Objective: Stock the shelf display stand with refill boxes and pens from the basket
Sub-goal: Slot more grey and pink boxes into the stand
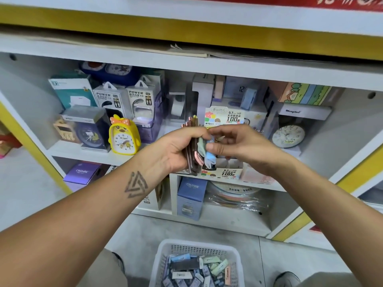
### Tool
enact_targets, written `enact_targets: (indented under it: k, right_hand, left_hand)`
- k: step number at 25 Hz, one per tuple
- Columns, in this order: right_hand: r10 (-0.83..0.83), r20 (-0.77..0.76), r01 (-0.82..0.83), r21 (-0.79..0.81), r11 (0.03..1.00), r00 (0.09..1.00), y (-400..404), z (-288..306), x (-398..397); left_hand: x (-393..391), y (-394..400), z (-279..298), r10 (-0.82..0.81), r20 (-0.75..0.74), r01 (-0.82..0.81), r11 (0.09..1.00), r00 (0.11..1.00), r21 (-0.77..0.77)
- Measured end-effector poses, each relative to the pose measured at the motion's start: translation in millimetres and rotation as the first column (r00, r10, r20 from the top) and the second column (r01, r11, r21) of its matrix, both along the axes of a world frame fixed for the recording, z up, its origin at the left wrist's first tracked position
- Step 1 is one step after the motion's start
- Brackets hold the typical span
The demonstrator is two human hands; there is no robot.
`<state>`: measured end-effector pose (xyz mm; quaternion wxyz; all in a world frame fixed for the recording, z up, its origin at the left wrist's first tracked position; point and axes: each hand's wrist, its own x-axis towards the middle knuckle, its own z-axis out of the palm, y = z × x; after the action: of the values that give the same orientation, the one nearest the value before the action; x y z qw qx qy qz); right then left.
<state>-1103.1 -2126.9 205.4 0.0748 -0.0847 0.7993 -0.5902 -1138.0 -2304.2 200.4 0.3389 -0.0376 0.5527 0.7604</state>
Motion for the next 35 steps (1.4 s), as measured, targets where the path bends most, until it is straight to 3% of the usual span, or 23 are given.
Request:
enact_targets:
  k: [6, 13, 18, 24, 27, 30, 32, 35]
  right_hand:
    - [-0.114, -0.045, 0.106, -0.154, 0.982, 0.992, -10.5, 6.0, -4.6]
    - [-0.151, -0.059, 0.134, -0.238, 0.962, 0.987, -19.1, 11.0, -13.1]
    - [-0.139, -0.226, 0.121, -0.089, 0.989, 0.964, -36.0, 2.9, -20.3]
    - [-0.184, -0.293, 0.171, -0.069, 0.983, 0.938, -55.4, -0.7, -27.9]
    - [-0.016, -0.312, 0.085, 0.208, 0.974, 0.95, -69.3, -1.5, -27.8]
    - [0.114, -0.252, 0.011, 0.446, 0.895, 0.961, -85.3, -3.0, -28.6]
    - [0.113, -0.235, 0.002, 0.442, 0.897, 0.965, -90.8, -1.4, -30.7]
    - [0.006, -0.286, 0.081, 0.291, 0.953, 0.958, -87.4, 0.2, -41.2]
  left_hand:
    - [0.9, -10.1, 7.8, 0.05, 0.001, -0.05, 0.997, 0.999, 0.057]
    - [-8.4, -50.4, 13.8, 0.266, 0.034, -0.265, 0.964, 0.963, -0.015]
    - [-13.3, -76.2, 14.9, 0.286, -0.022, -0.287, 0.952, 0.958, -0.111]
    - [-10.7, -86.9, 14.6, 0.228, -0.048, -0.232, 0.966, 0.973, -0.112]
    - [-14.5, -92.1, 16.3, 0.266, -0.087, -0.274, 0.957, 0.96, -0.095]
    - [-15.0, -93.6, 19.0, 0.241, -0.083, -0.244, 0.969, 0.967, -0.034]
    - [-16.7, -95.3, 19.6, 0.216, -0.081, -0.217, 0.976, 0.973, -0.008]
    - [-22.9, -101.3, 18.4, 0.271, -0.06, -0.272, 0.962, 0.961, 0.004]
